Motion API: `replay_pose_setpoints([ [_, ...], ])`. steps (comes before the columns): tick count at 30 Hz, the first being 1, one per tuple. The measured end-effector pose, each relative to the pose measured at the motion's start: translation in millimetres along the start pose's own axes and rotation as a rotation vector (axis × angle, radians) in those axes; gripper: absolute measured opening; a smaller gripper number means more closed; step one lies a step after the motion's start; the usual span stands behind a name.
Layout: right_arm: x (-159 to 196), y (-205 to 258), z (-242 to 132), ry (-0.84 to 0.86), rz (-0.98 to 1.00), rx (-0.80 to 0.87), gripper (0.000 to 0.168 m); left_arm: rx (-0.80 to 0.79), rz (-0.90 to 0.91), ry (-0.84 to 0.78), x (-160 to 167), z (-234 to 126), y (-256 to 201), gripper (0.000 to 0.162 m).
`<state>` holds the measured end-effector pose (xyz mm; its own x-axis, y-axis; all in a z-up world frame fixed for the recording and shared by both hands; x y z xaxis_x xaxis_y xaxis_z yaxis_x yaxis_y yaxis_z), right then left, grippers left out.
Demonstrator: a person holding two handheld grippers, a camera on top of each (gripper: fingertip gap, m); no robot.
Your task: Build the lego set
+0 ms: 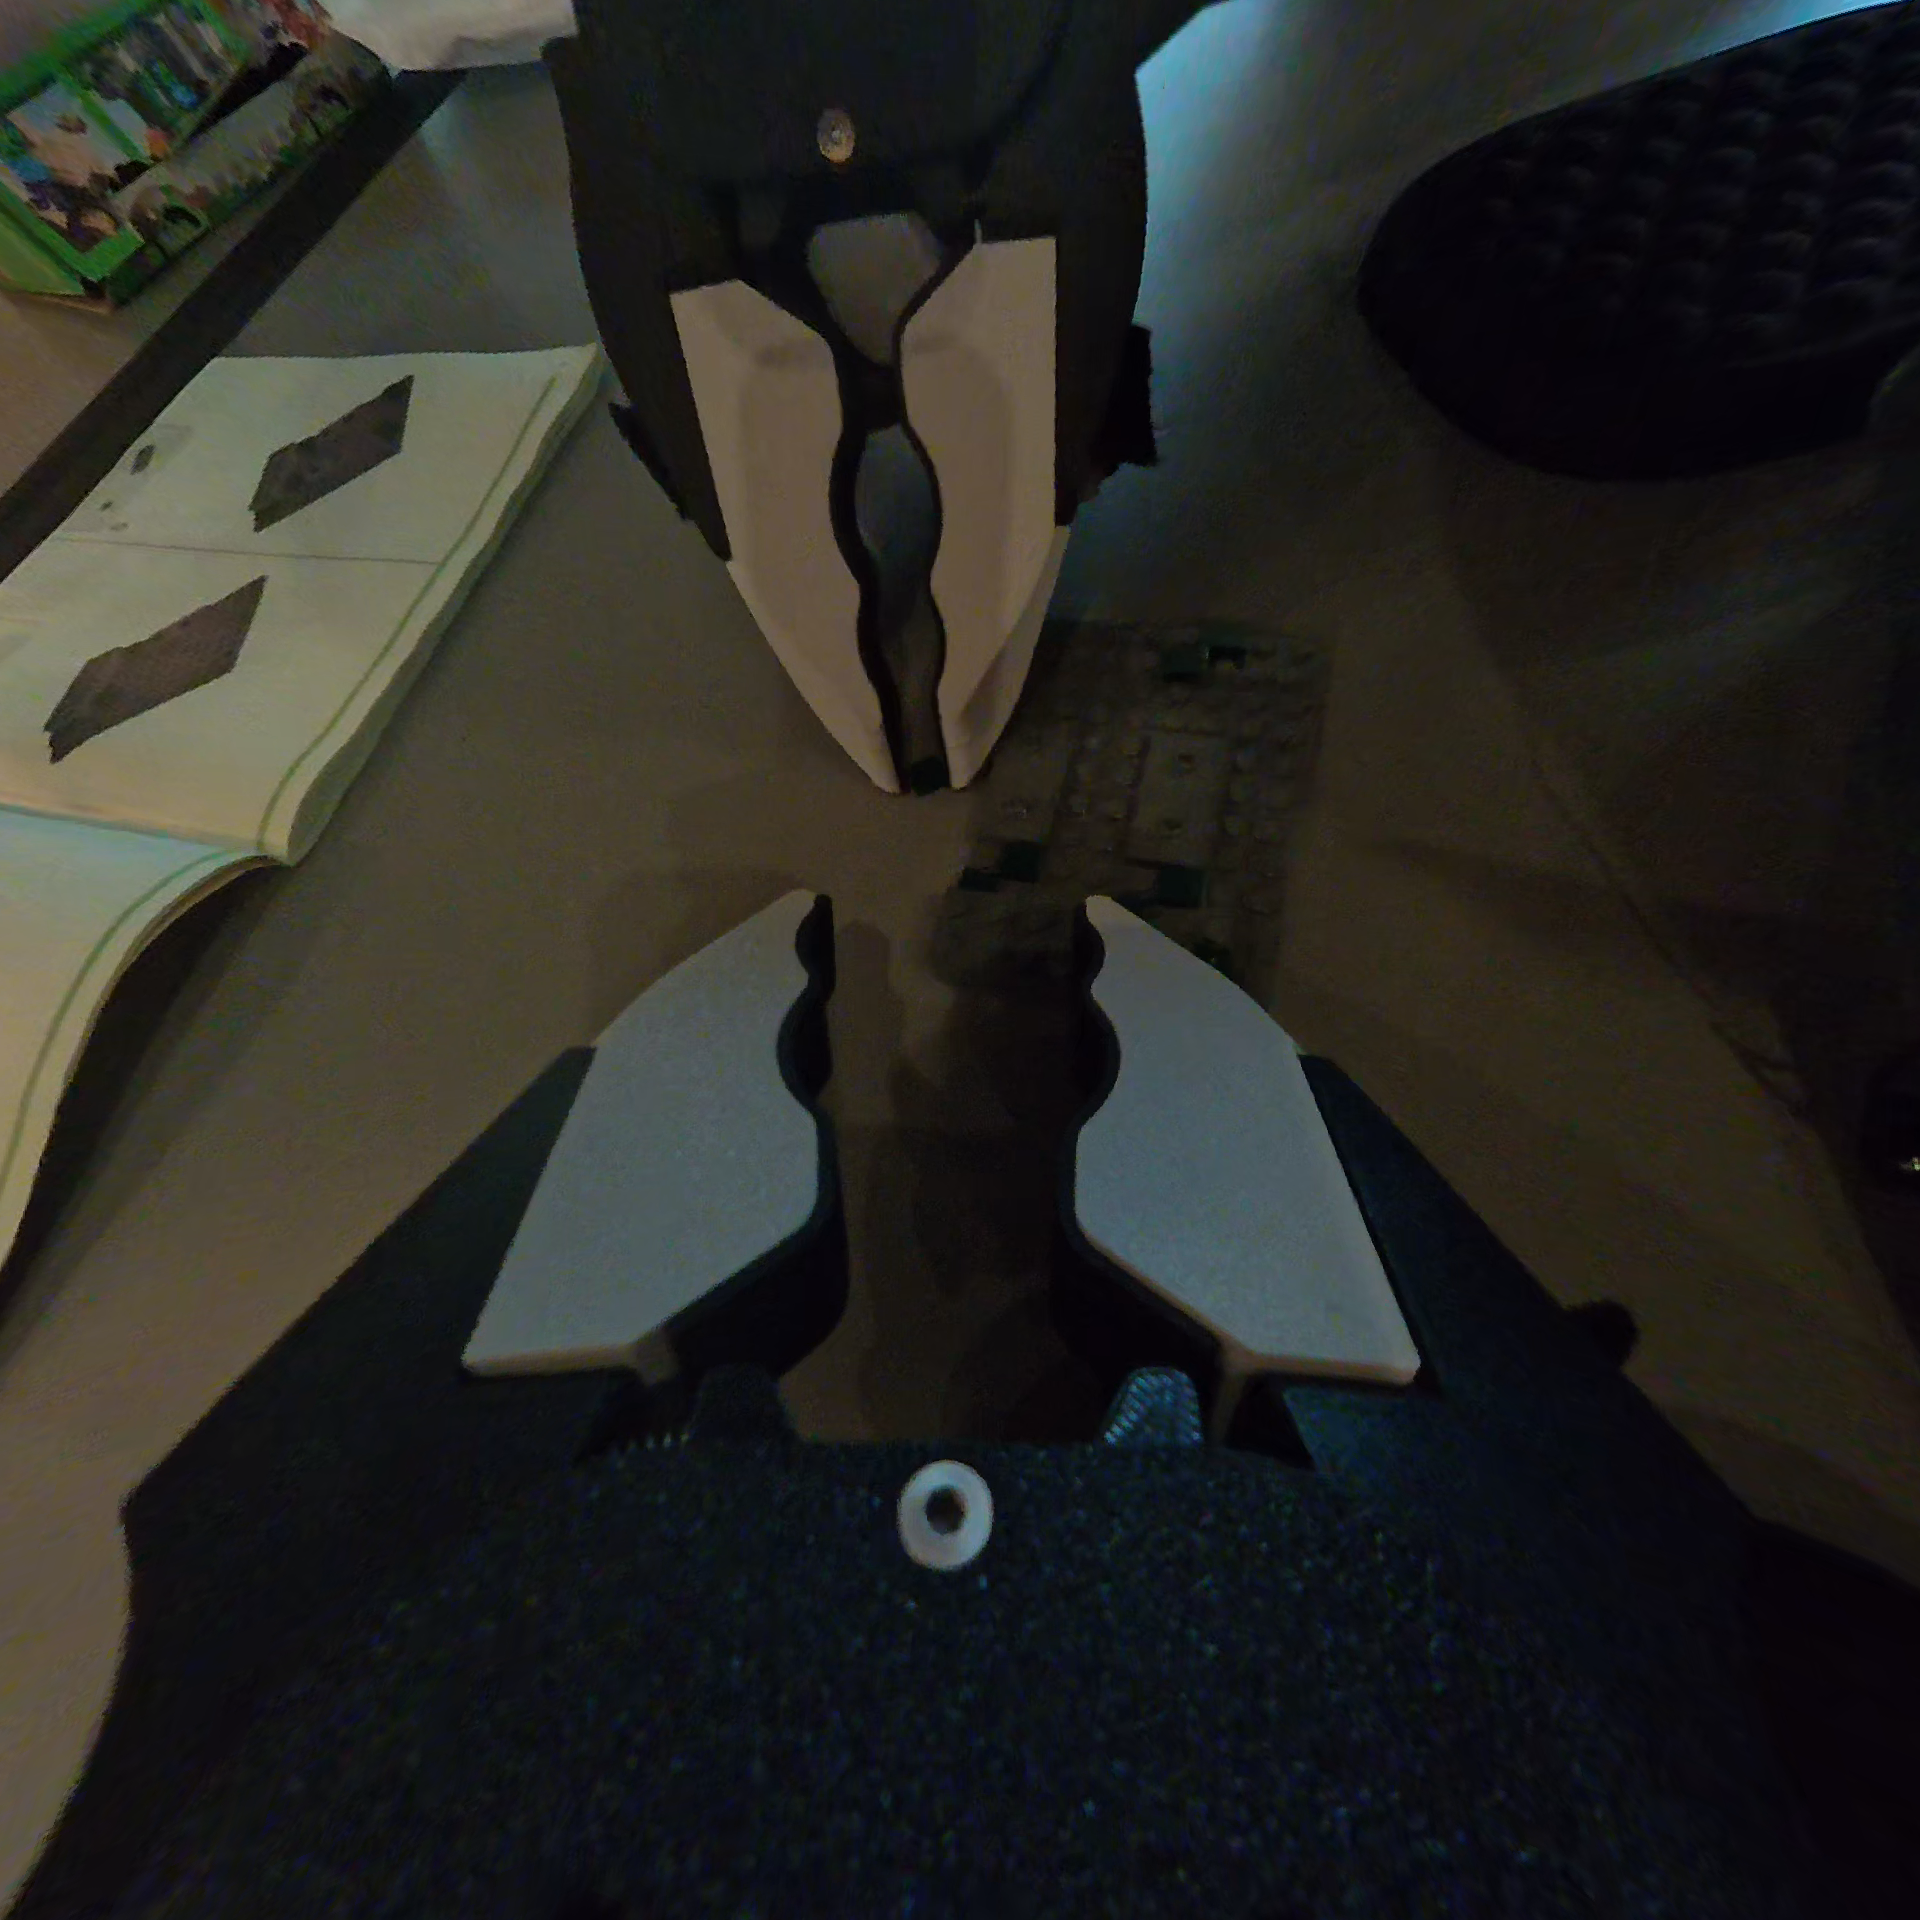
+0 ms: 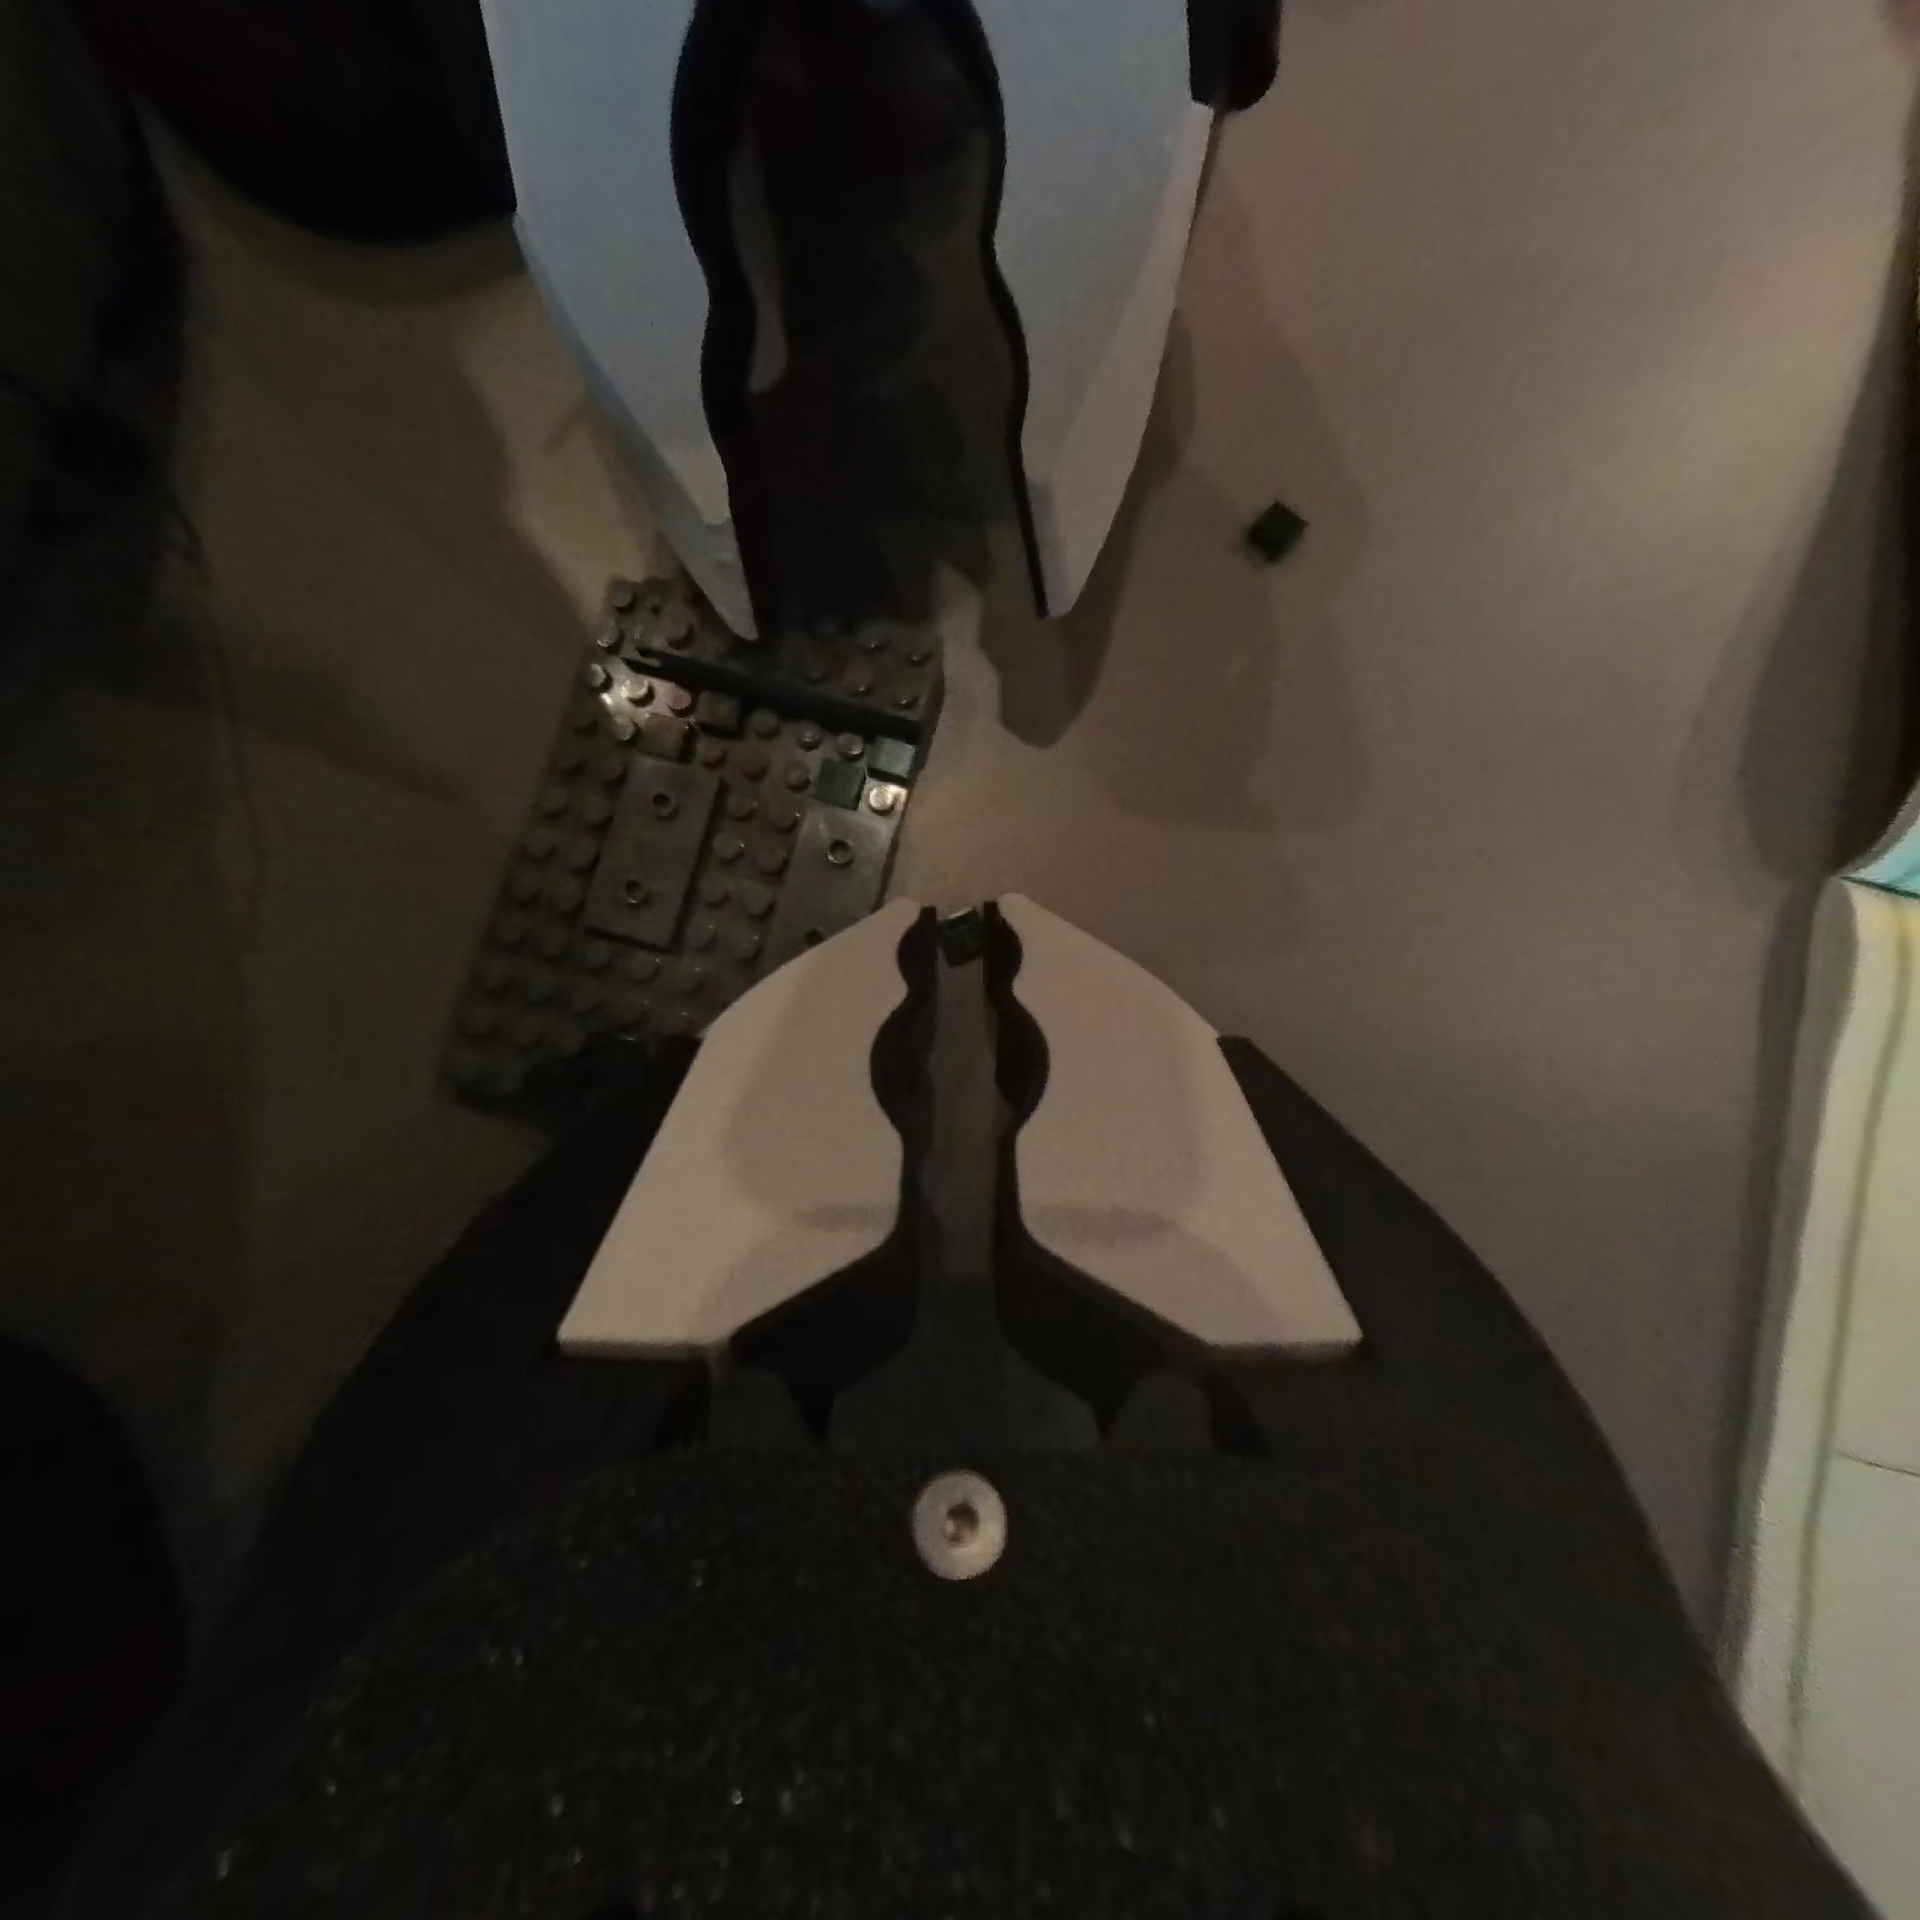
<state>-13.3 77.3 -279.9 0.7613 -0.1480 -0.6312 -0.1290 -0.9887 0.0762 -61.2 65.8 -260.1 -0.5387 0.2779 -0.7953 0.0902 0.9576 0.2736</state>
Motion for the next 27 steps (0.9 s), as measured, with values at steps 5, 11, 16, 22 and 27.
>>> replay_pose_setpoints([
  [5,0.2,-1.7,-1.0,-0.001,-0.018,0.018,0.008,0.004,-0.003,-0.003,-0.1,-0.3,0.0,0.043],
  [11,-15.8,-0.4,-13.7,-0.121,0.139,-0.055,0.007,0.010,-0.005,-0.002,0.3,-0.1,-0.4,0.043],
  [16,-38.9,-6.6,-38.2,-0.331,0.532,-0.294,0.007,0.012,-0.001,0.001,0.5,0.1,-1.0,0.043],
  [22,-27.1,-34.9,-52.0,-0.443,0.788,-0.352,0.012,0.011,-0.002,0.002,0.8,0.0,-0.9,0.043],
  [27,-17.3,-38.6,-54.1,-0.435,0.807,-0.334,0.018,0.014,0.000,0.008,1.5,0.9,-1.4,0.043],
])
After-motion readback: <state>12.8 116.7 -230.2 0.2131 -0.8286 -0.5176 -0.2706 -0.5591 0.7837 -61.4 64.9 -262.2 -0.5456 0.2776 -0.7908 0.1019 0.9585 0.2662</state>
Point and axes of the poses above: each gripper's, where its closed fingertips meet, z out along the fingers, x out of its underside, y = z × x across the jaws, the point moved 1 cm from there along -z, back along the fingers, and after that the axes turned 9 degrees about z, right-handed, at the moved point
